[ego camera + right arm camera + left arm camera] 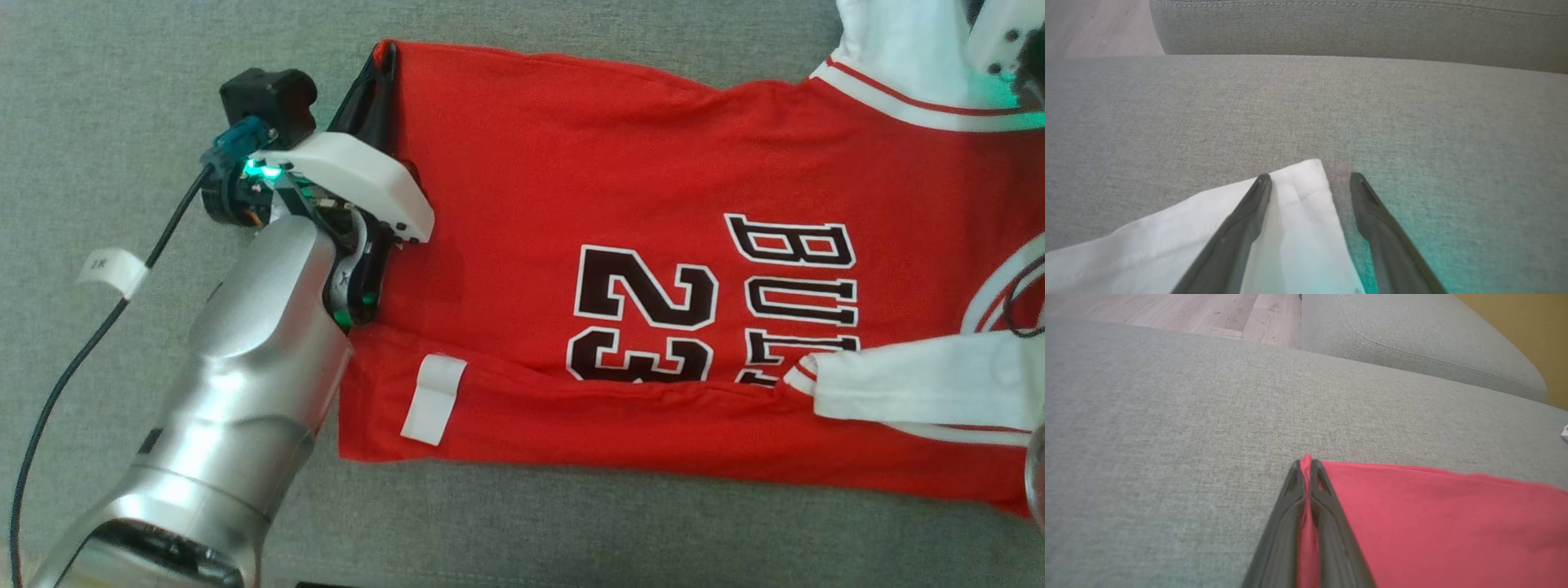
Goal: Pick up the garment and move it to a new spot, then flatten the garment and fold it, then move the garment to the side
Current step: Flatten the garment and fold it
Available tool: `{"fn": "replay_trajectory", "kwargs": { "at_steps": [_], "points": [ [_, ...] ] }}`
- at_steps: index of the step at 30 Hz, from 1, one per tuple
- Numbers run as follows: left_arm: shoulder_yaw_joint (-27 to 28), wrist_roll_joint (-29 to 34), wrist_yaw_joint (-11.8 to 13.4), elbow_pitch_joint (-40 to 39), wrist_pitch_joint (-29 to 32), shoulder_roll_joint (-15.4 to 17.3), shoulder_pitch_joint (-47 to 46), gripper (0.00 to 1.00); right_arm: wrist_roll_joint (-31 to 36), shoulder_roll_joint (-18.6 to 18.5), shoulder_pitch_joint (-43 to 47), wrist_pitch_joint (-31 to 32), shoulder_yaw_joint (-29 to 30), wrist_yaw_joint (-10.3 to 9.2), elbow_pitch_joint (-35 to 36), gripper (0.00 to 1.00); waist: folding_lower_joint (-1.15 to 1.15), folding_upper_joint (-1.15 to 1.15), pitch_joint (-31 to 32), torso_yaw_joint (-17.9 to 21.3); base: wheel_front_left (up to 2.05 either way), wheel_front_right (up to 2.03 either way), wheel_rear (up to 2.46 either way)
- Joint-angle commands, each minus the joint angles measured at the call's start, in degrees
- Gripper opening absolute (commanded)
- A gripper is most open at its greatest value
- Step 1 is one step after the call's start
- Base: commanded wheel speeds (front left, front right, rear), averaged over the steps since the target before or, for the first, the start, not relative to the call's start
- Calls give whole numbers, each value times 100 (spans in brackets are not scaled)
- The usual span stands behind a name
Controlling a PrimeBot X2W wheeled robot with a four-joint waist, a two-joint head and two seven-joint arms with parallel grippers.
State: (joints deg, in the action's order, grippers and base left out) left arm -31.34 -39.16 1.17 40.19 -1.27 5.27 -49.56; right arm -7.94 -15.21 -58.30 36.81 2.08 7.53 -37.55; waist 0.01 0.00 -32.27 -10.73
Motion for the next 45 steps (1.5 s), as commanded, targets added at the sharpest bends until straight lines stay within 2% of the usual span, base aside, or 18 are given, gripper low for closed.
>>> {"fn": "replay_trajectory", "kwargs": {
  "at_steps": [1, 2, 5, 11, 14, 17, 22, 23, 30, 39, 45],
  "points": [
    [60, 44, -4, -8, 9, 144, 105, 0, 7, 36, -40, 33, -120, -4, 53, 35, -1, 0, 13, 13, 0, 0, 0],
    [64, 37, 0, -9, -3, 154, 122, 0, -9, 39, -38, 34, -206, -4, -14, 0, -1, 0, 32, 35, 0, 0, 0],
    [91, 15, 19, -9, -61, 197, 173, 0, -91, 26, -20, -50, -361, -4, -142, 0, -1, 0, 98, 110, 0, 0, 0],
    [272, -21, 90, 32, -584, 304, 327, 0, -406, 72, 52, -967, -443, -4, -129, 0, -1, 0, 419, 292, 0, 0, 0],
    [352, -102, -67, 55, -907, 329, 474, 0, -721, 66, 218, -1363, -579, -4, -31, 0, -1, 0, 691, 376, 0, 0, 0],
    [410, -147, -248, 76, -1118, 417, 661, 0, -1068, -66, 523, -1457, -825, -4, 213, 0, -1, 0, 949, 483, 0, 0, 0],
    [479, -139, -525, -56, -1305, 645, 1086, 0, -1578, -343, 1266, -1273, -1044, -4, 972, 0, -1, 0, 1274, 690, 0, 0, 0],
    [479, -139, -525, -56, -1305, 645, 1086, 0, -1578, -343, 1266, -1273, -1044, -4, 972, 0, -1, 0, 1274, 690, 0, 0, 0],
    [583, 19, -655, -349, -1367, 932, 1727, 0, -1789, -473, 2565, -784, -721, -4, 2243, 0, -1, 0, 1548, 886, 0, 0, 0],
    [862, 337, -647, -777, -1372, 1044, 2582, 0, -1444, 83, 4403, 0, 54, -4, 4028, 0, -1, 0, 1862, 1012, 0, 0, 0],
    [895, 480, -606, -795, -1372, 1057, 2903, 0, -1145, 579, 5275, 406, 376, -4, 4822, 0, -1, 0, 1963, 1073, 0, 0, 0]
  ]
}}
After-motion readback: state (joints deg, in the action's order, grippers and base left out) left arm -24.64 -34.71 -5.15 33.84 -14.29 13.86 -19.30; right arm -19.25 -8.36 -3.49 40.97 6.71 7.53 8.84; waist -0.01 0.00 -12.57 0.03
